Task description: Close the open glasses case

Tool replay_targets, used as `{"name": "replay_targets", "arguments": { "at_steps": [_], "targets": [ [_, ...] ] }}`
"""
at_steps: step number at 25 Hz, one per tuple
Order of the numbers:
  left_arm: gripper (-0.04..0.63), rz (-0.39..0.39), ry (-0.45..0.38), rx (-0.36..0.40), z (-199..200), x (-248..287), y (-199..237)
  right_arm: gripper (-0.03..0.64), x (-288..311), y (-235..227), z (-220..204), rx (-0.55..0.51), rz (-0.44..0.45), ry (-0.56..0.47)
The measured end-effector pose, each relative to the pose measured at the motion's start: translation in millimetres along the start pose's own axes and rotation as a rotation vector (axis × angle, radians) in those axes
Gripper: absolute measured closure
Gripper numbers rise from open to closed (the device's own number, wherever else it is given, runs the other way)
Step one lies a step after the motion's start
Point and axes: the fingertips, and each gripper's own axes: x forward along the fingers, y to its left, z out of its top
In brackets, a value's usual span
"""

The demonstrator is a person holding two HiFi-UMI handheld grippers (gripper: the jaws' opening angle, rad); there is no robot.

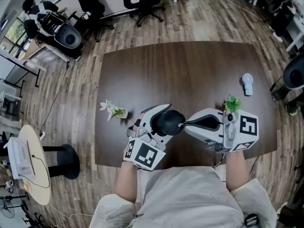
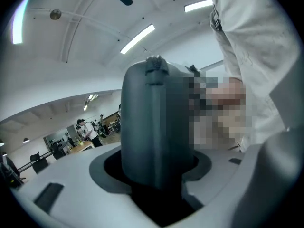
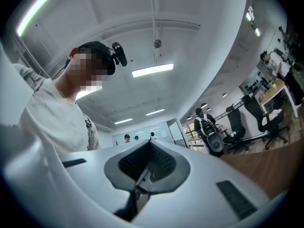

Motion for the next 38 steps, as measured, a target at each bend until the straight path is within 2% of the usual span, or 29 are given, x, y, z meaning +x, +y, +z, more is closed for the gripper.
{"name": "replay_targets", "arguments": {
  "at_steps": [3,5,7,10,13,15,17,20,24,31,38],
  "targets": [
    [0.339,0.012,0.126,0.025,-25.0,3.8,2.0,0.618,0.0,-6.5,-4.5,-0.056,-0.068,0.068],
    [0.341,0.022,0.23,0.044,-45.9,6.9,4.2,0.618,4.4,-2.3,-3.9,-0.075,-0.06,0.084],
    [0.342,0.026,0.282,0.044,-58.2,8.7,4.8,0.618,10.0,-1.0,-8.1,-0.102,-0.069,0.117],
    [0.341,0.052,0.274,0.022,-57.1,8.4,8.3,0.618,8.3,-9.7,-12.8,-0.089,-0.117,0.122],
    [0.341,0.075,0.275,0.027,-54.5,7.7,12.7,0.614,-2.6,-25.2,-6.1,-0.085,-0.218,0.079],
    [0.341,0.081,0.296,0.05,-55.6,7.6,13.9,0.506,-1.4,-26.1,-7.3,-0.145,-0.255,0.121],
    [0.341,0.08,0.315,0.072,-56.5,8.2,14.1,0.48,6.3,-23.7,-13.4,-0.22,-0.273,0.195],
    [0.341,0.083,0.332,0.097,-55.7,8.8,14.6,0.498,14.5,-27.4,-20.7,-0.296,-0.316,0.26],
    [0.341,0.09,0.371,0.13,-60.7,7.3,15.4,0.588,12.6,-32.7,-22.4,-0.325,-0.353,0.287],
    [0.341,0.063,0.421,0.076,-70.4,11.3,8.6,0.594,8.2,-37.0,-27.7,-0.287,-0.382,0.29],
    [0.341,0.026,0.467,0.038,-79.8,17.0,-0.2,0.594,26.3,-24.1,-40.5,-0.274,-0.321,0.325]
  ]
}}
